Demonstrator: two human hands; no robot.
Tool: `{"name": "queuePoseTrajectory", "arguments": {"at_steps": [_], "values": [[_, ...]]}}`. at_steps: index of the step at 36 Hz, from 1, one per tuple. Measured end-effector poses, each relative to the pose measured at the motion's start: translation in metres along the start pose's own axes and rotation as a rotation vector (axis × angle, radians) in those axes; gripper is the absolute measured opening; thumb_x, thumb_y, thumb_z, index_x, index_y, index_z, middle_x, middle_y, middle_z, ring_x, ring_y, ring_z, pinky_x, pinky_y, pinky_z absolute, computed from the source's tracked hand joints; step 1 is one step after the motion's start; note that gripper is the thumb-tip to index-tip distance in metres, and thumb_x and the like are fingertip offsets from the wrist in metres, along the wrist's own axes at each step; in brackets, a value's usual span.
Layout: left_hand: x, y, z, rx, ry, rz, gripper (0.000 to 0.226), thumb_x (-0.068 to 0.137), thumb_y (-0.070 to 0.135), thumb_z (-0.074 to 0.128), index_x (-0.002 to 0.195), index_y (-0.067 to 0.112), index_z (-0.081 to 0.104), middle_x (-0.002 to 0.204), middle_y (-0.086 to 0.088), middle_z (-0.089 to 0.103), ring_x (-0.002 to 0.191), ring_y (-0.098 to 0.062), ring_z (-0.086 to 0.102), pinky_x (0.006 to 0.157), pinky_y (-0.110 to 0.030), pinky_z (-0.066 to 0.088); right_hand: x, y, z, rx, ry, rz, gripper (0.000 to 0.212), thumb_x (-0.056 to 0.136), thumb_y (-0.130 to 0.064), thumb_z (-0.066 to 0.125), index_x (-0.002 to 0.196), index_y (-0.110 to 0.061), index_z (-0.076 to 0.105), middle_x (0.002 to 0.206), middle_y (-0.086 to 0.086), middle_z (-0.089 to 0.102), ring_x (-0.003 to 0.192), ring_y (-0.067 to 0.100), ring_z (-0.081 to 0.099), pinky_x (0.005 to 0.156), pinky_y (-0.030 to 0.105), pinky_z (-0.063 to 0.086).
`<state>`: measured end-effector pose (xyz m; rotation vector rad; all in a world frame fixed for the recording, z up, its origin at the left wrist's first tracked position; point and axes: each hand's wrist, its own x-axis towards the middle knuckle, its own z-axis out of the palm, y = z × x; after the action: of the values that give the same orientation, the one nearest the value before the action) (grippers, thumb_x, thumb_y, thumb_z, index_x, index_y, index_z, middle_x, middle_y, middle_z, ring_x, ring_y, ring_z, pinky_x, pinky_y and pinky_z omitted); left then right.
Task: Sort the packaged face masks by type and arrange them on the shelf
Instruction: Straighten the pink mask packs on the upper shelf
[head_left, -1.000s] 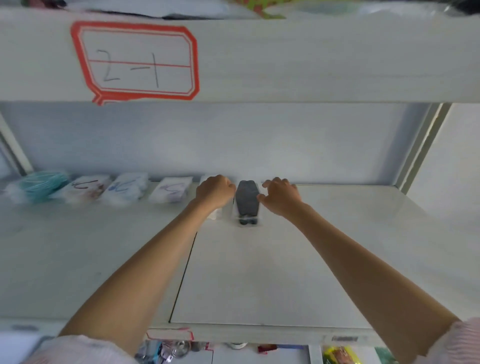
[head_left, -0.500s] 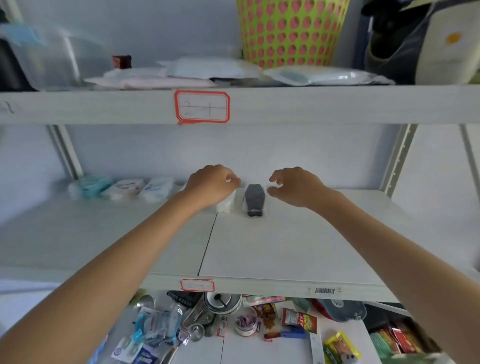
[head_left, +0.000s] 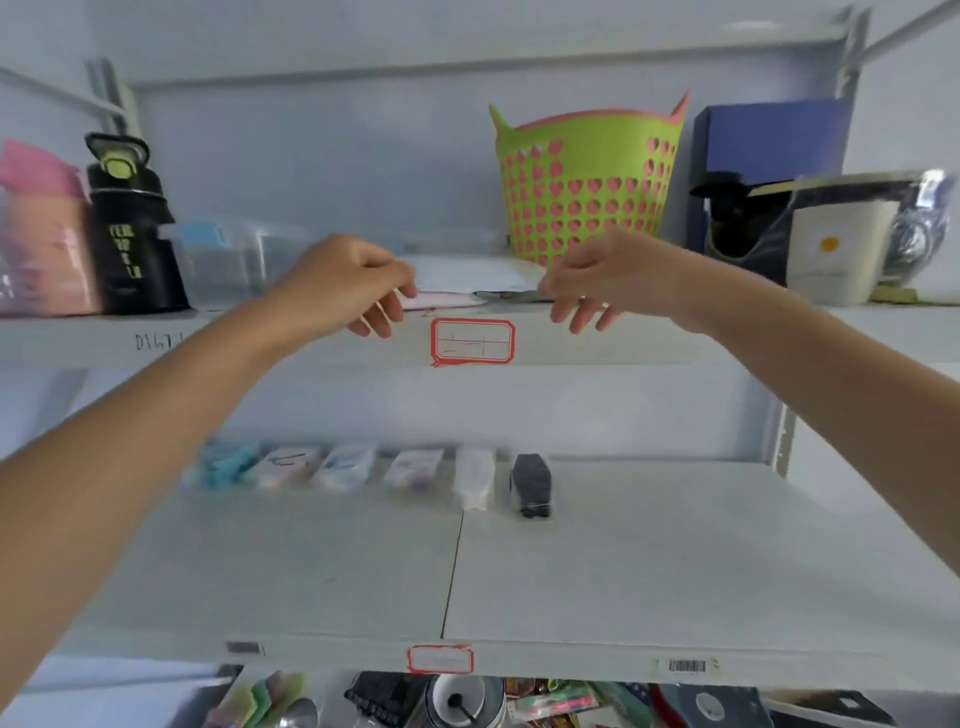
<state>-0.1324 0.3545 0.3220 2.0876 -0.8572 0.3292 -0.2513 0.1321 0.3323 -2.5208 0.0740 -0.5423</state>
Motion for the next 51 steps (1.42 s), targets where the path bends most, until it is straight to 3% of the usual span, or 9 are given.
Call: {"name": "queuePoseTrajectory", "arguments": {"at_steps": [12,16,20,25,30,35,42,47,51], "values": [[0.104,-0.052,-0.051,0.071,0.038,-0.109,0.019,0.09,0.026,0.056,0.09,0.01,0.067,0.083,-0.003,0.065,0.072,-0.016,0.058,0.059,-0.026,0.048,0.116,-0.003,-0.007,-0.203,0.09,0.195,0.024,0.094,-0.021,0.053,0.1,-0.001,0.066,0.1,0.011,0.07,0.082,0.021,0.064,0.064,0.027,0.05],[0.135,-0.064,-0.035,0.165,-0.064,-0.137,0.04,0.095,0.041,0.05,0.107,0.006,0.065,0.1,-0.007,0.064,0.085,-0.021,0.057,0.073,-0.031,0.046,0.145,0.018,-0.001,-0.355,0.074,0.255,0.038,0.094,-0.029,0.053,0.114,0.001,0.062,0.103,0.014,0.065,0.086,0.024,0.06,0.065,0.03,0.046],[0.157,-0.065,-0.015,0.273,-0.186,-0.218,0.066,0.095,0.06,0.038,0.135,0.008,0.049,0.119,-0.011,0.061,0.102,-0.026,0.058,0.087,-0.035,0.043,0.171,0.032,0.003,-0.396,0.059,0.257,0.037,0.094,-0.036,0.052,0.102,-0.001,0.063,0.092,0.011,0.059,0.075,0.021,0.053,0.072,0.032,0.042],[0.189,-0.068,0.015,0.19,-0.221,-0.306,0.074,0.088,0.067,0.049,0.135,0.01,0.048,0.119,-0.011,0.056,0.101,-0.026,0.053,0.089,-0.032,0.041,0.196,0.046,0.011,-0.407,-0.078,0.236,0.056,0.096,-0.046,0.047,0.133,-0.005,0.051,0.14,0.01,0.05,0.127,0.029,0.047,0.111,0.045,0.032],[0.212,-0.065,0.029,0.046,-0.173,-0.336,0.074,0.084,0.043,0.071,0.14,0.004,0.041,0.138,-0.012,0.049,0.126,-0.026,0.048,0.084,-0.028,0.034,0.215,0.053,0.014,-0.299,-0.117,0.229,0.053,0.095,-0.044,0.051,0.129,-0.004,0.055,0.123,0.006,0.054,0.115,0.026,0.051,0.102,0.04,0.039],[0.234,-0.08,0.018,-0.262,-0.059,-0.374,0.082,0.072,0.034,0.084,0.137,0.006,0.043,0.133,-0.007,0.053,0.11,-0.024,0.056,0.072,-0.029,0.046,0.225,0.064,0.003,-0.09,-0.103,0.19,0.023,0.095,-0.035,0.054,0.108,-0.016,0.058,0.089,-0.003,0.056,0.08,0.012,0.053,0.073,0.028,0.043],[0.243,-0.097,0.02,-0.672,0.155,-0.272,0.044,0.08,0.025,0.078,0.116,0.009,0.058,0.106,-0.002,0.068,0.084,-0.013,0.063,0.067,-0.027,0.05,0.22,0.082,-0.051,-0.442,-0.094,0.248,0.045,0.093,-0.038,0.055,0.133,-0.016,0.052,0.134,0.002,0.054,0.122,0.023,0.051,0.106,0.044,0.04],[0.247,-0.102,0.021,-0.69,0.29,-0.233,0.051,0.078,0.026,0.079,0.121,0.01,0.056,0.106,0.0,0.065,0.088,-0.016,0.063,0.071,-0.031,0.051,0.207,0.111,-0.09,-0.78,-0.319,0.563,0.087,0.074,-0.064,0.065,0.144,-0.022,0.038,0.148,0.002,0.038,0.128,0.027,0.045,0.096,0.041,0.045],[0.249,-0.105,0.022,-0.771,0.284,-0.184,0.042,0.079,0.022,0.078,0.116,0.012,0.06,0.099,0.002,0.068,0.091,-0.018,0.066,0.078,-0.035,0.054,0.197,0.13,-0.102,-0.68,-0.54,0.56,0.123,0.046,-0.084,0.065,0.149,-0.031,0.025,0.159,-0.005,0.015,0.146,0.024,0.015,0.117,0.048,0.019]]}}
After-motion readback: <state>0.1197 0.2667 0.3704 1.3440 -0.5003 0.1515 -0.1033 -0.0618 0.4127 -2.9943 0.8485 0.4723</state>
